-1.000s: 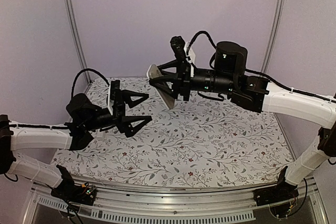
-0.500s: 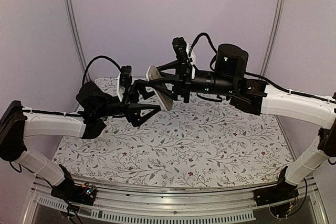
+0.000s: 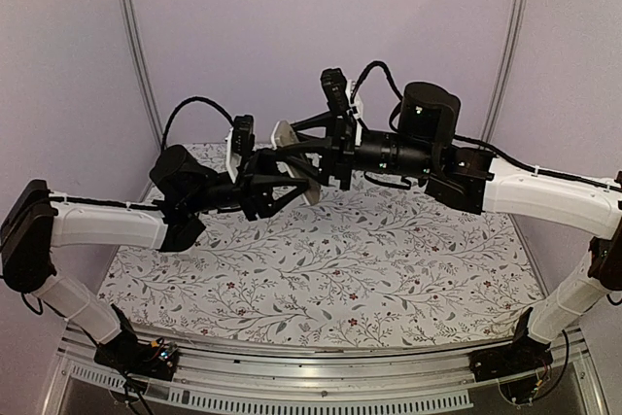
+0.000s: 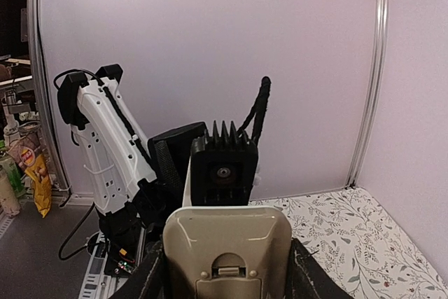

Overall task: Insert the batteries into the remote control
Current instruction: Pass from the right arm to the left

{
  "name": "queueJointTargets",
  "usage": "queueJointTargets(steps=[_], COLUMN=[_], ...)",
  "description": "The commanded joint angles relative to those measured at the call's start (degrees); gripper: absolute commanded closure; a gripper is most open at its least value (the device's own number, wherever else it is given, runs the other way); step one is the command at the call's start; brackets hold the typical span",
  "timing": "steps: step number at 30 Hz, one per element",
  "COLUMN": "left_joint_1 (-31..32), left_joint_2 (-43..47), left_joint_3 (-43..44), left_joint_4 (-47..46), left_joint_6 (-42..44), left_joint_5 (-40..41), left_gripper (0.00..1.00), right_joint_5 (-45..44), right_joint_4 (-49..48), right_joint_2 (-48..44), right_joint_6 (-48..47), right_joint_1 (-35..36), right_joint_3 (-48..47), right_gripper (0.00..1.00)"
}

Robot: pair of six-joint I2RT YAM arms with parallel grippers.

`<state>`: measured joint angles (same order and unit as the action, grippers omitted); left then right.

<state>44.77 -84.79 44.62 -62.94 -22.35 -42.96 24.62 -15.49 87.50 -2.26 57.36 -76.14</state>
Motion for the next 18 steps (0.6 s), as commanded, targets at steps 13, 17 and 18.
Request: queueJointTargets(steps=[13, 17, 18], left_joint_1=[0.61, -0.08, -0.10], left_joint_2=[1.84, 5.75, 6.67], left_joint_3=[0.51, 1.27, 1.92], left_joint_4=[8.73, 29.32, 35.88], left_joint_6=[3.61, 11.27, 13.38], left_joint_5=[0.76, 9.07, 11.90], left_gripper=[1.00, 1.00, 1.00], right_joint_5=[-2.40, -8.82, -10.74], right_joint_4=[-0.93, 1.34, 2.51], right_joint_2=[-1.50, -5.13, -5.94], right_joint_6=[0.53, -0.49, -0.83], right_joint_1=[0.12, 0.04, -0.05], right_joint_3=[3.29, 5.07, 5.36], right_gripper=[0.33, 0.01, 0.01])
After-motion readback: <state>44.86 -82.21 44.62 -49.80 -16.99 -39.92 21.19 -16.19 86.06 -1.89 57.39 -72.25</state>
